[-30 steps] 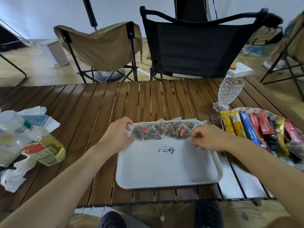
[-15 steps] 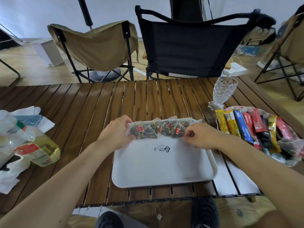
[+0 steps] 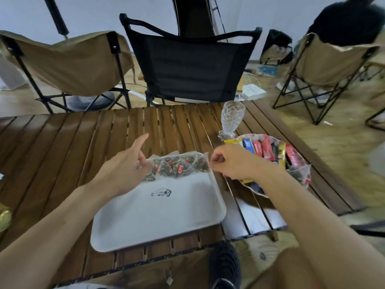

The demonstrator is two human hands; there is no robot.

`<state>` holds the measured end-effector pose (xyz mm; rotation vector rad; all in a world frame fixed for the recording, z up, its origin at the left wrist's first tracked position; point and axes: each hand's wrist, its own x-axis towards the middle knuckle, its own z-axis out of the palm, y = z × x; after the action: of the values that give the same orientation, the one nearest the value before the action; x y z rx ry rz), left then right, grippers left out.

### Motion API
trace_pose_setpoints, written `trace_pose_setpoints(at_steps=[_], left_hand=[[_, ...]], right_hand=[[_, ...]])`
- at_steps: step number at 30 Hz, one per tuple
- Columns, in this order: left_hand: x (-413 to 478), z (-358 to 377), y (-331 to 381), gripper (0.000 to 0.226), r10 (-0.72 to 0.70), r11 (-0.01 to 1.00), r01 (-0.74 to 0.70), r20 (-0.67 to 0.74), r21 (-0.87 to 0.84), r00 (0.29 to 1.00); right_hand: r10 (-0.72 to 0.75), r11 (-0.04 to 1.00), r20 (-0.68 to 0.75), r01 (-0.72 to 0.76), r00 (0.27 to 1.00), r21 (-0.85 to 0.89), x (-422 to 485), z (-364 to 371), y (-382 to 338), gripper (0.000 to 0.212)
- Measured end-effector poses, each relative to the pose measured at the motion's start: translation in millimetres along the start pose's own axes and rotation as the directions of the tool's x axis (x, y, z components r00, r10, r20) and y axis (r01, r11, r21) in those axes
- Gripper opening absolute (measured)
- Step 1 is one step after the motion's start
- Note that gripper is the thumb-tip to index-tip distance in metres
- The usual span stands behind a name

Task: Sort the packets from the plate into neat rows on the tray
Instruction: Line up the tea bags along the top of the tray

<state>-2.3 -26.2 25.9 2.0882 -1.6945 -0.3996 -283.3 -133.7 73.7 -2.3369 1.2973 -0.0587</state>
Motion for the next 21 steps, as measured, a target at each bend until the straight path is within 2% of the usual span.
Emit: trace_pose_setpoints(at_steps=[2,4,5,7,8,10,15,18,21], left_hand=[[7.1,8.1,21.0,0.034,0.010,0.999,-0.011,0.025,0.036,1.000],[13.8,17.1,39.4,0.022,0.040,0.999,-0.041,0.045,0.025,0.998],[17.3,21.6,47.9,0.024,0.071,0.997,-0.071,0.053,0.004,0.996],[23.8,28.9,65.4,0.048,0.147,0.989,-0.144,0.080,-0.037,0.986],[26.4,33.0,73.4,0.058,0.173,0.985,-0.170,0.091,-0.035,0.981],[29.1,40.6,88.5,0.064,0.198,0.980,-0.199,0.086,-0.006,0.976],[35.0,56.6,104.1,0.043,0.220,0.975,-0.222,0.097,0.014,0.971],[33.4,56.1,100.8,0.033,0.203,0.977,-0.210,0.125,0.045,0.971],[30.2,50.4,87.2,0.025,0.182,0.980,-0.190,0.126,0.051,0.975]], right_hand=[[0.071,0.997,-0.050,-0.070,0.996,0.014,-12.7,-18.4,17.6,0.016],[0.158,0.987,-0.108,-0.157,0.982,0.012,-23.7,-35.7,36.8,0.014],[0.202,0.979,-0.139,-0.203,0.969,0.005,-27.4,-43.1,47.3,0.013],[0.297,0.954,-0.186,-0.300,0.937,0.010,-33.5,-54.5,70.2,0.005],[0.345,0.937,-0.196,-0.350,0.918,0.014,-36.1,-58.4,81.8,0.005],[0.452,0.889,-0.198,-0.456,0.870,0.029,-41.4,-64.3,103.8,0.014],[0.622,0.773,-0.150,-0.633,0.768,-0.036,-51.6,-74.2,141.0,0.044],[0.674,0.732,-0.094,-0.680,0.733,-0.051,-46.2,-67.2,160.9,0.039],[0.685,0.717,-0.116,-0.694,0.719,-0.061,-33.5,-56.7,191.1,0.026]])
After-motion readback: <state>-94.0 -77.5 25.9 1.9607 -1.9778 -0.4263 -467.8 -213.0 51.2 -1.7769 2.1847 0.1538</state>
